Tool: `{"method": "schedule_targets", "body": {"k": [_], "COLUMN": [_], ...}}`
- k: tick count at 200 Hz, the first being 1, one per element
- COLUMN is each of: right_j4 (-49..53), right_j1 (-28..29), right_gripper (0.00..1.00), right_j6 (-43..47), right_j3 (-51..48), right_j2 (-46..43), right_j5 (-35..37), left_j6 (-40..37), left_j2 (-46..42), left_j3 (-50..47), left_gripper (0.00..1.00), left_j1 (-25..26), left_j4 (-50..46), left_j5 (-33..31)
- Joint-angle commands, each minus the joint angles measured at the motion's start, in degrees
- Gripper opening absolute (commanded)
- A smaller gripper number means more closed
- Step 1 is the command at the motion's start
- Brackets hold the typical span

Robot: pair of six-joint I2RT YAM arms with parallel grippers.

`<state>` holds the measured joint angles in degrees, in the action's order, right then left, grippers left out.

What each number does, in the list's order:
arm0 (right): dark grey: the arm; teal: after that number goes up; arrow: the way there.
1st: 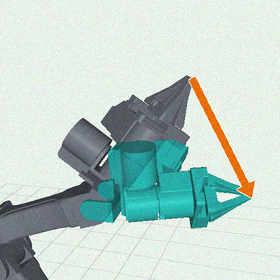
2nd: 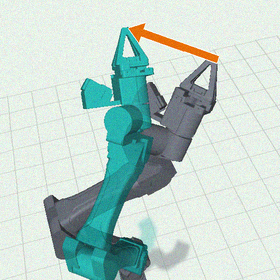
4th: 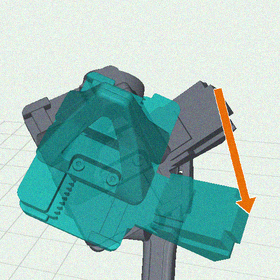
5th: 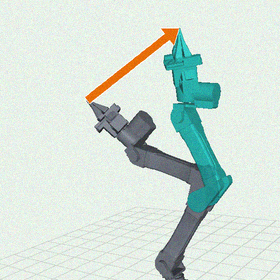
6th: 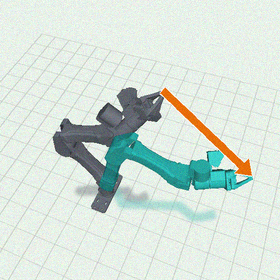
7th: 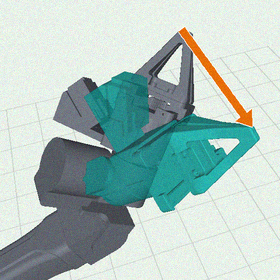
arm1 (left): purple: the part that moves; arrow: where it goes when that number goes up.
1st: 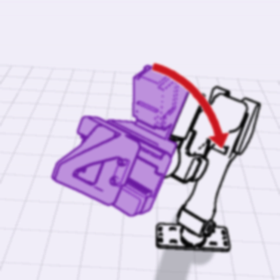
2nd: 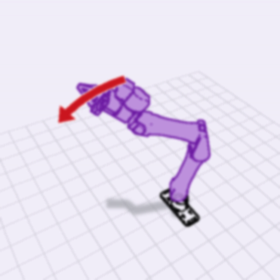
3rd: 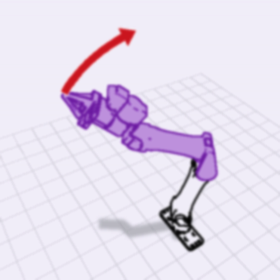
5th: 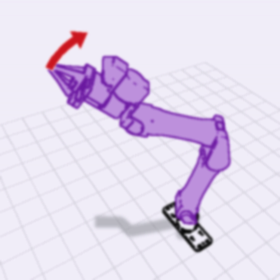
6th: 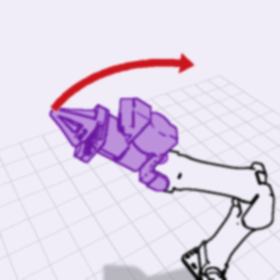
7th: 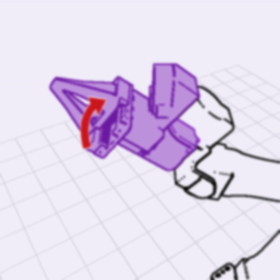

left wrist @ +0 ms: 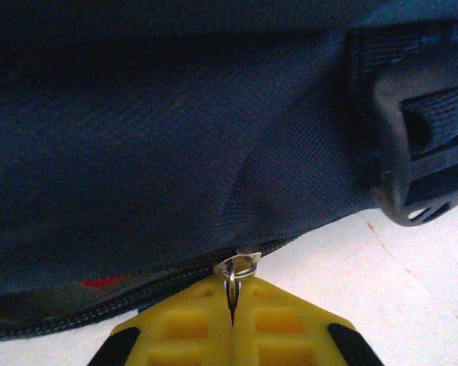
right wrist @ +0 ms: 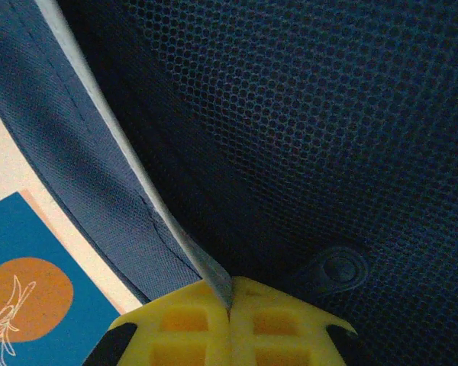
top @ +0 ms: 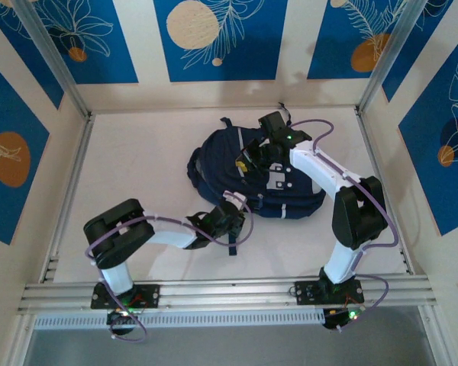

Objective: Pack books, pencil case, and school supplies into a backpack

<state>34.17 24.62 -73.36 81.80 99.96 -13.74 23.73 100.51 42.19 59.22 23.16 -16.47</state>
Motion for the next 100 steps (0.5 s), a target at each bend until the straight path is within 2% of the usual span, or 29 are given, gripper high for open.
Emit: {"method": "schedule_targets", "body": {"k": [1, 100], "right_j4": [4.6, 8.1], "right_j1": [-0.7, -0.2], "right_gripper": [0.0, 0.0], "right_j6": [2.7, 9.1], "right_j3": [-0.6, 2.9], "right_j2": [-1.0, 0.6], "right_j5": [3.3, 3.7], "left_j6": [1.6, 2.8], "left_j2": [-1.9, -4.4], "left_j3": [-1.8, -4.9], "left_gripper": [0.0, 0.0], "left_j1": [-0.9, -2.4], "left_j4": [-4.2, -5.7], "left_j5": [-0.5, -0.6]}}
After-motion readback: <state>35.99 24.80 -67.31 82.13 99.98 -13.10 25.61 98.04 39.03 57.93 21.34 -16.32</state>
